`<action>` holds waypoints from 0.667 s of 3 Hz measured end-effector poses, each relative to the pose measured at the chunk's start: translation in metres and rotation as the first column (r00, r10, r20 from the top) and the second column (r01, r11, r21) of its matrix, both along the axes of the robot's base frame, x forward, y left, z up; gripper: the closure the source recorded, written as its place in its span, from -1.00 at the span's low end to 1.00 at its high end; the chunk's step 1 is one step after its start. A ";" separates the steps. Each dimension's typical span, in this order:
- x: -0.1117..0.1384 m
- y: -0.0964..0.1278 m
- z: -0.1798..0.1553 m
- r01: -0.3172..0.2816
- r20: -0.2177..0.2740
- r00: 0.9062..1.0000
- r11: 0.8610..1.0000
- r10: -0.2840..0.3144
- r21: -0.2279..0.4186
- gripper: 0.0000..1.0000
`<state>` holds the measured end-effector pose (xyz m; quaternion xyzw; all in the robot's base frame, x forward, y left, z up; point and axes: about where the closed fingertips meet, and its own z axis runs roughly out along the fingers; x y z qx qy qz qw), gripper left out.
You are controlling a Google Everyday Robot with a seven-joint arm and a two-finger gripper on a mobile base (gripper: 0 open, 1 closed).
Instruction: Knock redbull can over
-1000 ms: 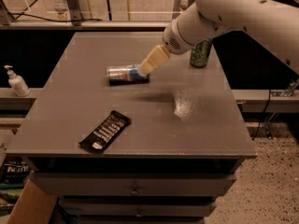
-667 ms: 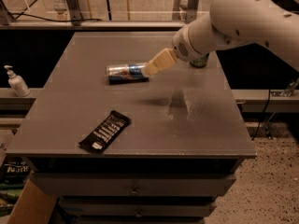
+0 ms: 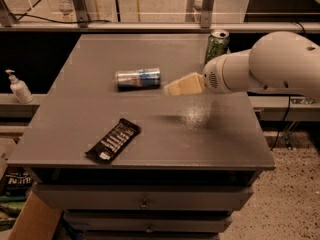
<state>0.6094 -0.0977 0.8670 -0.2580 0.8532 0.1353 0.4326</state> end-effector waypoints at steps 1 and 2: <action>0.000 0.000 0.000 0.000 0.000 1.000 1.000 0.000 0.000 -1.00; 0.002 -0.005 0.002 -0.014 0.006 1.000 1.000 0.014 -0.005 -1.00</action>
Offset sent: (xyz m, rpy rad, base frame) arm 0.0059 -0.0139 0.0001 -0.0124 -0.0097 0.0320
